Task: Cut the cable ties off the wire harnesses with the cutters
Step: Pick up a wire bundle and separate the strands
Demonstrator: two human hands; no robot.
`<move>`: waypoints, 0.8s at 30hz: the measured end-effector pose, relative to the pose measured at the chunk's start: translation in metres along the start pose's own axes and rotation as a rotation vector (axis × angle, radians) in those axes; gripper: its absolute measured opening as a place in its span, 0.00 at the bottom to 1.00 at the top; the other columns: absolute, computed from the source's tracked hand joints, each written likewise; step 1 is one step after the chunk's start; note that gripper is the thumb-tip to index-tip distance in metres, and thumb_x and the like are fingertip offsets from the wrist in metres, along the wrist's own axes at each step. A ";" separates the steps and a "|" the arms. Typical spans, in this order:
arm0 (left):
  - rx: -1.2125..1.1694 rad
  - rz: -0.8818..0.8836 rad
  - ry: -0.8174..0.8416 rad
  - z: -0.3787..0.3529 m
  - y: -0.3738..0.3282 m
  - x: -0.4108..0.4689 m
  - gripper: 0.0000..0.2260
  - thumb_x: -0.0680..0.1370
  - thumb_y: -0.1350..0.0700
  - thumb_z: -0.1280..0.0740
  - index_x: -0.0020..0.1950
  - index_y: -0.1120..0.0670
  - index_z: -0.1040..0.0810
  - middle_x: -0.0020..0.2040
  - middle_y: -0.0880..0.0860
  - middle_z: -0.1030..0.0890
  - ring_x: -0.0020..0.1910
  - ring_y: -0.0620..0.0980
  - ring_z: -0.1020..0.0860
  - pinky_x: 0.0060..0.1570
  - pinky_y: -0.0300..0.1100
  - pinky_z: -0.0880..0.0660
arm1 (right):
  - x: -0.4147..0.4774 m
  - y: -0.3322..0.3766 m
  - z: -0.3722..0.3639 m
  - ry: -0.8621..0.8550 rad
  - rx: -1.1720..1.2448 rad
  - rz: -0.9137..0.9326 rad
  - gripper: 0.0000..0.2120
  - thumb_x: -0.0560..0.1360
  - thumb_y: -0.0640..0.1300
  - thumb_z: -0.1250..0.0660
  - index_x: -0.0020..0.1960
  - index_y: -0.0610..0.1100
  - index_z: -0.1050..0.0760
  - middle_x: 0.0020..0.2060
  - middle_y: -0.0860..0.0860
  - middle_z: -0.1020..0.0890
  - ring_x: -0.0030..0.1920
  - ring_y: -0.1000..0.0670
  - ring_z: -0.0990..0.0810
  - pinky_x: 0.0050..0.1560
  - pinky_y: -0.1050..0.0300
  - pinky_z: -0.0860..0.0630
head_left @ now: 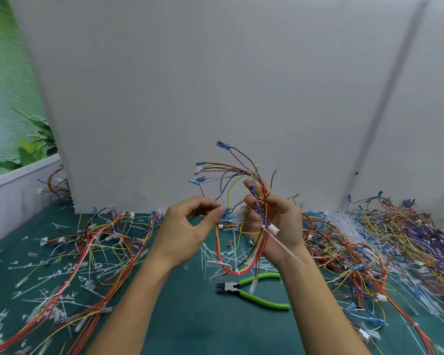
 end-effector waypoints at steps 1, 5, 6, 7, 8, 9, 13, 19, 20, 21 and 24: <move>-0.046 0.009 -0.004 -0.004 -0.001 -0.001 0.02 0.76 0.50 0.26 0.47 0.46 0.15 0.44 0.44 0.14 0.45 0.42 0.17 0.48 0.32 0.23 | 0.000 -0.001 0.001 0.010 0.014 -0.009 0.20 0.72 0.42 0.39 0.61 0.40 0.19 0.36 0.49 0.20 0.28 0.54 0.28 0.25 0.65 0.34; -0.131 0.065 -0.006 -0.014 -0.001 -0.004 0.06 0.78 0.50 0.29 0.46 0.50 0.15 0.40 0.47 0.15 0.40 0.44 0.18 0.43 0.34 0.24 | 0.003 -0.004 0.004 0.038 0.045 -0.035 0.19 0.74 0.42 0.40 0.58 0.39 0.16 0.35 0.49 0.20 0.27 0.54 0.29 0.27 0.65 0.36; -0.128 0.071 0.002 -0.016 0.000 -0.004 0.07 0.79 0.51 0.29 0.45 0.51 0.15 0.39 0.48 0.16 0.39 0.43 0.20 0.42 0.34 0.25 | 0.003 -0.004 0.006 0.044 0.047 -0.039 0.19 0.74 0.42 0.40 0.58 0.39 0.16 0.34 0.49 0.21 0.26 0.54 0.30 0.29 0.64 0.38; -0.128 0.075 0.009 -0.018 0.000 -0.004 0.07 0.80 0.52 0.29 0.45 0.52 0.15 0.38 0.48 0.16 0.38 0.42 0.21 0.41 0.34 0.26 | 0.004 -0.004 0.007 0.055 0.046 -0.045 0.19 0.75 0.42 0.41 0.58 0.39 0.16 0.33 0.49 0.22 0.25 0.55 0.31 0.32 0.63 0.42; -0.131 0.082 0.016 -0.019 0.000 -0.005 0.07 0.80 0.52 0.29 0.45 0.53 0.15 0.38 0.48 0.16 0.39 0.42 0.22 0.42 0.34 0.25 | 0.004 -0.004 0.008 0.072 0.046 -0.050 0.20 0.76 0.42 0.42 0.58 0.39 0.16 0.31 0.49 0.23 0.24 0.55 0.32 0.35 0.61 0.47; -0.134 0.088 0.023 -0.021 0.000 -0.005 0.07 0.80 0.53 0.29 0.45 0.53 0.15 0.39 0.47 0.16 0.40 0.42 0.21 0.44 0.35 0.25 | 0.004 -0.004 0.008 0.093 0.047 -0.054 0.20 0.76 0.42 0.44 0.57 0.39 0.16 0.29 0.49 0.25 0.23 0.55 0.34 0.36 0.59 0.48; -0.135 0.110 0.003 -0.023 0.000 -0.007 0.04 0.79 0.51 0.28 0.52 0.46 0.15 0.48 0.46 0.14 0.50 0.43 0.17 0.53 0.37 0.22 | 0.001 -0.002 0.008 0.148 0.031 -0.060 0.20 0.75 0.42 0.45 0.56 0.39 0.17 0.24 0.49 0.31 0.23 0.53 0.41 0.30 0.57 0.42; -0.088 0.095 -0.038 -0.018 -0.001 -0.005 0.15 0.75 0.43 0.29 0.61 0.44 0.18 0.52 0.42 0.18 0.57 0.41 0.20 0.62 0.38 0.26 | 0.000 0.006 0.006 -0.021 -0.242 0.008 0.18 0.72 0.39 0.38 0.57 0.42 0.16 0.31 0.44 0.23 0.26 0.52 0.25 0.29 0.62 0.30; -0.098 0.094 -0.046 -0.017 -0.002 -0.005 0.15 0.75 0.43 0.30 0.61 0.44 0.19 0.50 0.41 0.18 0.55 0.42 0.20 0.60 0.36 0.26 | 0.000 0.006 0.006 -0.058 -0.331 0.031 0.17 0.74 0.38 0.38 0.57 0.44 0.15 0.35 0.42 0.20 0.28 0.52 0.24 0.31 0.61 0.28; -0.105 0.091 -0.055 -0.017 -0.003 -0.005 0.15 0.75 0.43 0.30 0.60 0.44 0.18 0.48 0.42 0.18 0.53 0.43 0.20 0.57 0.35 0.26 | 0.000 0.007 0.006 -0.088 -0.429 0.057 0.16 0.77 0.38 0.39 0.56 0.46 0.14 0.38 0.41 0.17 0.29 0.52 0.25 0.33 0.60 0.29; -0.123 0.078 -0.066 -0.016 -0.004 -0.004 0.10 0.76 0.46 0.30 0.54 0.46 0.15 0.50 0.44 0.16 0.54 0.43 0.19 0.53 0.32 0.25 | -0.003 0.008 0.006 -0.158 -0.692 0.161 0.13 0.82 0.40 0.36 0.58 0.51 0.14 0.42 0.46 0.14 0.28 0.53 0.32 0.29 0.62 0.35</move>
Point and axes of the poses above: each hand's wrist, its own x-axis towards the middle knuckle, its own z-axis out of the back of the hand, y = z × x, the point moved 1 cm from there along x, towards the middle knuckle
